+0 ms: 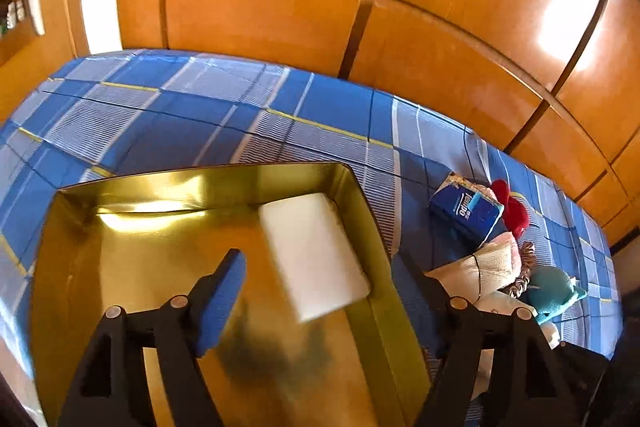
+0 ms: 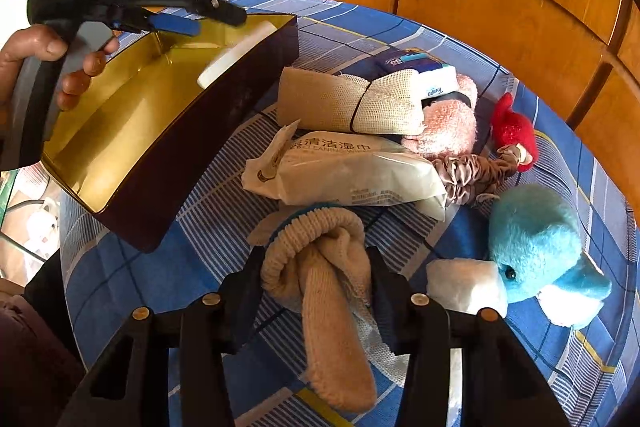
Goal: Organize soft objects
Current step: 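Place the white towel in the gold tray while the right tool grasps the white sock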
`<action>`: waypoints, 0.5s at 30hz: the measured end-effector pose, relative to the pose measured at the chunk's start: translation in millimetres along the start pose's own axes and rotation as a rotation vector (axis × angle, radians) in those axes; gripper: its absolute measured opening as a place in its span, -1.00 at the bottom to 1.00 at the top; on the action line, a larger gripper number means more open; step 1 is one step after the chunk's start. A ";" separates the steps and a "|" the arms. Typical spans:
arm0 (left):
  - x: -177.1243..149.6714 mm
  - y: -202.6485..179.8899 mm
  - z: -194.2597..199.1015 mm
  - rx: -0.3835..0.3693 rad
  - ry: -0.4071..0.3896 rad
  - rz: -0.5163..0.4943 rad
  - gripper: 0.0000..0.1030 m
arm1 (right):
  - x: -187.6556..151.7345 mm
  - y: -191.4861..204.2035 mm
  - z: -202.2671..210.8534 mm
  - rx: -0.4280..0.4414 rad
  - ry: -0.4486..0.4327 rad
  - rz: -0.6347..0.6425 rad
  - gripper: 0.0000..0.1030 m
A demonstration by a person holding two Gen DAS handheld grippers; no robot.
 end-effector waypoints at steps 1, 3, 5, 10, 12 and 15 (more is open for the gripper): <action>-0.8 1.9 7.0 0.002 -0.012 0.005 0.47 | 0.3 0.3 -0.3 -0.001 0.001 0.003 -0.05; -4.8 5.9 23.4 0.020 -0.035 0.007 0.47 | 0.6 1.3 -2.2 -0.006 0.003 0.010 -0.05; -11.6 8.4 42.6 0.051 -0.067 -0.005 0.47 | 0.7 2.4 -3.5 -0.013 0.006 0.016 -0.07; -33.4 12.3 82.8 0.110 -0.113 -0.029 0.49 | 0.7 7.5 -4.2 -0.039 0.013 0.034 -0.13; -41.6 15.1 96.6 0.130 -0.131 -0.033 0.50 | 1.0 8.4 -3.7 -0.050 0.019 0.036 -0.16; -51.1 19.0 112.5 0.157 -0.158 -0.030 0.64 | 1.5 11.7 -1.8 -0.067 0.032 0.030 -0.23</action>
Point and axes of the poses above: each gripper's, at about its wrist camera, not at the fingertips, and z roughly against the way its jaws point, y to its left, x to its top, the point moved 3 cm from there along -z, roughly the way its jaws point, and after that the axes turned 14 degrees about -y, right-handed, at the moved point
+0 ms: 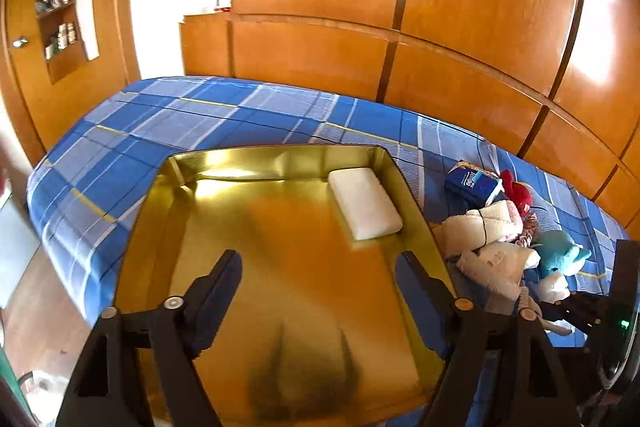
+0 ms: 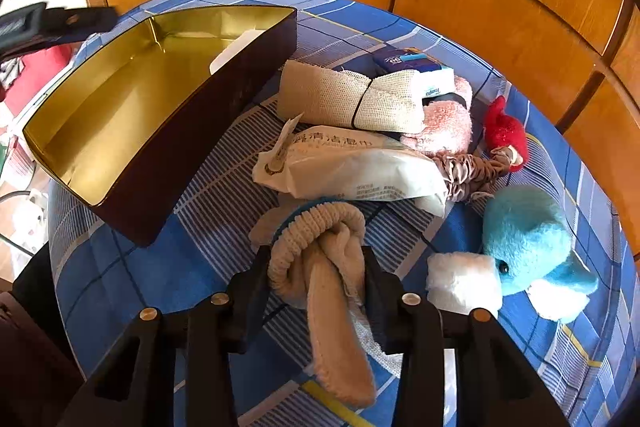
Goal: Organize soft objects
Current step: 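Place the white towel in the gold tray while the right tool grasps the white sock, then carry the white sock with the right tool and drop it in the tray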
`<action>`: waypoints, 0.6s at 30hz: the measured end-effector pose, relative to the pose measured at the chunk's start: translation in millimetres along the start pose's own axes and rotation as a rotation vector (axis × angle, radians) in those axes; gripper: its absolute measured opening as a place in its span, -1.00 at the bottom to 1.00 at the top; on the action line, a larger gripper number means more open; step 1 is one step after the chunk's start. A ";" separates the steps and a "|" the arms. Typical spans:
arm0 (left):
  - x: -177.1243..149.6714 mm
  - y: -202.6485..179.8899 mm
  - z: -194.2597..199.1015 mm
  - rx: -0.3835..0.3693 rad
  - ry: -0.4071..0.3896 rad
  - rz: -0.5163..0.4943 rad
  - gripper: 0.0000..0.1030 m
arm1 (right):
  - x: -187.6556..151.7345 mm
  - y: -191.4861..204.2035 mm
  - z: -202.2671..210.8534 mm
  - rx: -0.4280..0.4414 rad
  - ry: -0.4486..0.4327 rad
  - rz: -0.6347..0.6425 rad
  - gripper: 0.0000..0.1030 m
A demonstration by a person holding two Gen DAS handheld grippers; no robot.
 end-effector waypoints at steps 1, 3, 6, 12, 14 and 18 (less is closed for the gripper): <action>-2.6 1.9 4.9 0.008 -0.009 0.003 0.67 | -0.5 1.0 1.5 -0.004 0.002 -0.005 -0.25; -6.2 4.4 11.0 0.020 -0.014 0.002 0.68 | -1.7 4.9 4.9 0.001 0.010 -0.017 -0.26; -9.9 7.4 15.7 0.036 -0.015 0.006 0.68 | -7.0 13.7 12.3 0.004 0.022 -0.017 -0.27; -14.4 14.9 22.8 0.070 -0.021 0.020 0.73 | -10.8 21.5 35.1 0.047 0.006 -0.100 -0.28; -15.5 17.7 24.3 0.078 -0.023 0.027 0.73 | -2.9 23.4 44.1 0.065 -0.026 -0.131 -0.28; -17.2 21.5 26.8 0.083 -0.025 0.038 0.75 | 20.9 28.6 55.7 0.083 -0.092 -0.190 -0.28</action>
Point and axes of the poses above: each gripper's, at about its wrist camera, not at the fingertips, and z roughly against the way its jaws point, y to its left, x to its top, the point moved 3 cm from there along -z, roughly the way its jaws point, and after that the axes turned 14 degrees about -y, right-handed, at the moved point
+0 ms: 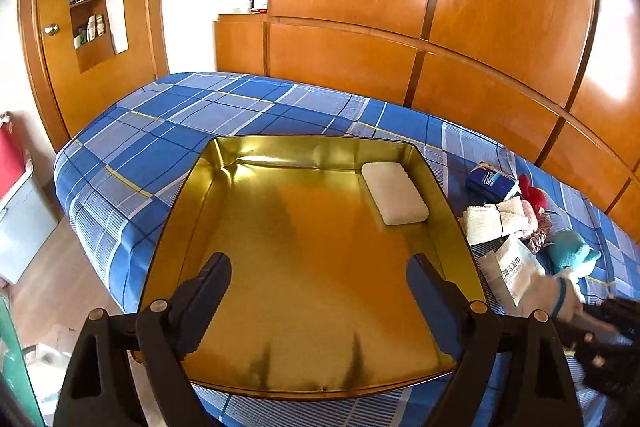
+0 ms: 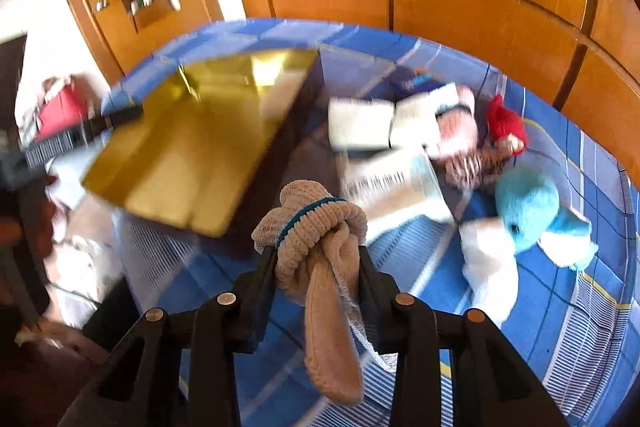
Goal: Organize soft objects
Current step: 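Carry the white sock with the right tool and drop it in the tray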
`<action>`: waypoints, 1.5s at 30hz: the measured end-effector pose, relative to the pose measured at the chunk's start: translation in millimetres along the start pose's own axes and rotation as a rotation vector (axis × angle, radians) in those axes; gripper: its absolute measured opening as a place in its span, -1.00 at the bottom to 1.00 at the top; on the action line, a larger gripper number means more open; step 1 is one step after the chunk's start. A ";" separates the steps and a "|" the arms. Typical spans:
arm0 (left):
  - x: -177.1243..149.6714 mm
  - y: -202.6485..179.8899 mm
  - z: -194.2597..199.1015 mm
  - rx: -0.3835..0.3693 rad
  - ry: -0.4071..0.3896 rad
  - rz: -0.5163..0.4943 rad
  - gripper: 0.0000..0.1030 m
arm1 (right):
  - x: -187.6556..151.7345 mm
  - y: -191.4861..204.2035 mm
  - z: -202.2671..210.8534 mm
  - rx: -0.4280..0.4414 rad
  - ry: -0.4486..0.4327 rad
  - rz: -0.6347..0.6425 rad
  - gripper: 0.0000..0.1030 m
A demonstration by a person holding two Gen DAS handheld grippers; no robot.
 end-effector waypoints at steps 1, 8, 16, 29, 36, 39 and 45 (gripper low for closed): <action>-0.2 1.4 0.7 0.002 -0.001 0.003 0.75 | 6.9 4.6 0.1 0.008 -0.015 -0.004 -0.28; 0.3 18.6 3.2 0.024 -0.004 0.038 0.76 | 42.5 38.8 -23.6 0.051 -0.040 -0.010 -0.28; -1.4 47.6 3.1 0.064 0.004 0.094 0.80 | 66.1 76.4 -83.1 0.020 0.019 -0.009 -0.28; -4.0 59.4 -2.3 0.071 0.015 0.112 0.83 | 74.2 73.8 -133.2 -0.069 0.059 -0.033 0.16; -0.7 46.1 2.3 0.054 0.001 0.076 0.83 | 81.9 70.8 -96.7 -0.032 -0.057 -0.051 0.23; 1.8 38.8 6.5 0.041 -0.012 0.054 0.83 | 82.3 67.3 -78.3 -0.036 -0.104 -0.041 0.26; 5.0 19.7 14.6 0.000 -0.031 0.012 0.83 | 75.6 45.6 -44.1 -0.108 -0.161 -0.017 0.28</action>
Point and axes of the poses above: each gripper's, at about its wrist camera, not at the fingertips, and z roughly against the way its jaws point, y to its left, x to its top, the point moved 3 cm from there along -z, roughly the way its jaws point, and after that the axes turned 14 degrees about -y, right-handed, at the moved point
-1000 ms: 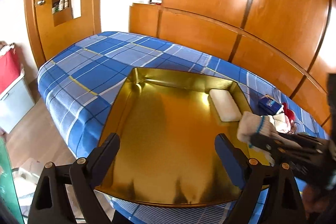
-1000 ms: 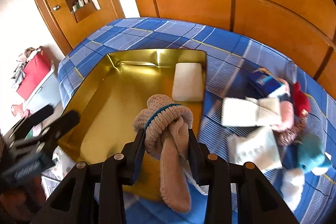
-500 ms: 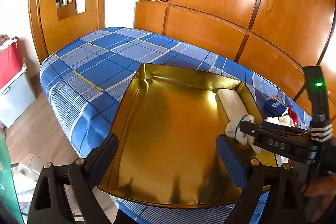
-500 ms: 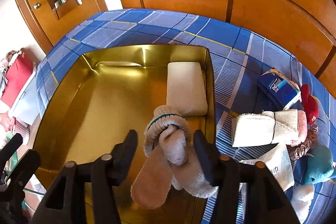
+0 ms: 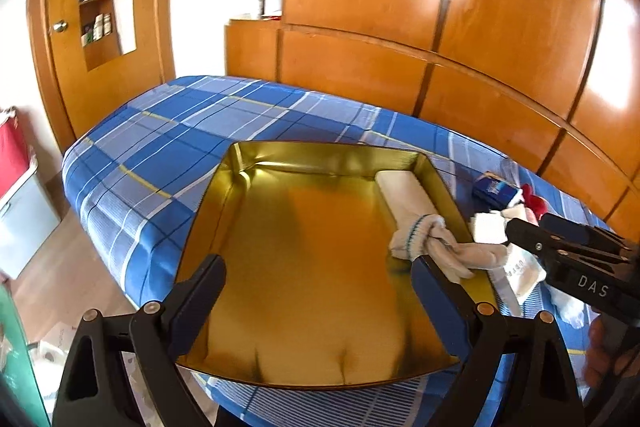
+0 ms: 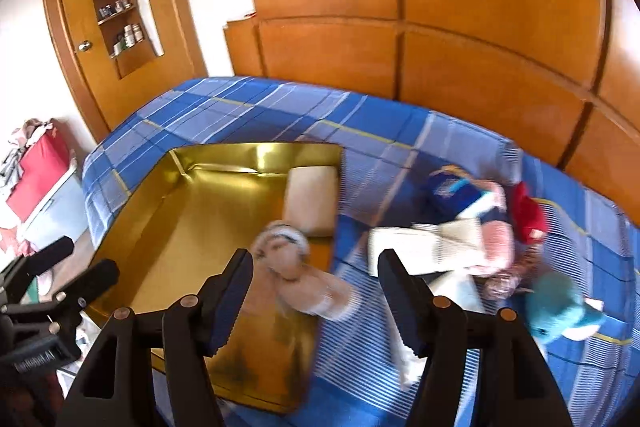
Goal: Organize soft objects
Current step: 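Carry the white sock with the right tool and drop it in the tray, then grasp the bubble-wrap bag from the pile with the left tool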
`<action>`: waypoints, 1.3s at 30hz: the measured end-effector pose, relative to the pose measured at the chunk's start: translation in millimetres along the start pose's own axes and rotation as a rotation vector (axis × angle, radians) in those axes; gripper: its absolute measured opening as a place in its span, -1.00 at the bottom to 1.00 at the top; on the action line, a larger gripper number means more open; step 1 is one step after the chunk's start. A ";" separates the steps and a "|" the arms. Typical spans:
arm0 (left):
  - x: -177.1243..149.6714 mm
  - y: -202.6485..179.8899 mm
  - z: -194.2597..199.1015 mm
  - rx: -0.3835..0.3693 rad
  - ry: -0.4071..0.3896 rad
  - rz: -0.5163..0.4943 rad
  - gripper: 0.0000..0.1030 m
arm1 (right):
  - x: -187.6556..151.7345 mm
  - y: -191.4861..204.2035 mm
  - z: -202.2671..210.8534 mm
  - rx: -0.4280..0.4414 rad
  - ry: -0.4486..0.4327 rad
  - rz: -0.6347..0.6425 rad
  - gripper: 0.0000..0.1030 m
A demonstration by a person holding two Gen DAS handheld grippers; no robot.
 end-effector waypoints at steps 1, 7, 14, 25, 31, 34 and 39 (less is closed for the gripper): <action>0.2 -3.1 1.0 -0.004 -0.003 -0.008 0.83 | -0.7 -5.3 3.7 -0.011 -0.004 0.000 0.28; 0.0 -26.0 5.5 -0.045 -0.004 -0.060 0.83 | -7.5 -44.4 25.6 -0.088 -0.021 -0.011 0.28; -0.1 -56.7 7.0 -0.118 0.000 -0.114 0.83 | -16.1 -94.0 45.0 -0.174 -0.031 -0.027 0.28; -9.6 -128.5 7.5 -0.238 0.032 -0.248 0.83 | -38.7 -195.6 80.6 -0.366 -0.040 -0.130 0.28; -16.8 -166.9 7.6 -0.300 0.049 -0.327 0.83 | -66.0 -249.1 93.4 -0.463 -0.037 -0.268 0.33; -21.8 -182.0 6.5 -0.327 0.063 -0.348 0.83 | -72.3 -268.8 97.7 -0.470 -0.031 -0.367 0.34; -30.6 -207.0 3.6 -0.380 0.103 -0.370 0.83 | -72.5 -279.0 106.9 -0.482 -0.052 -0.421 0.35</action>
Point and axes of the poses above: each gripper's, at about its wrist camera, not at the fingertips, and z roughly against the way its jaws point, y to its left, x to its top, the point moved 3 cm from there along -z, roughly the way its jaws point, and after that the axes turned 14 degrees about -y, right-handed, at the moved point
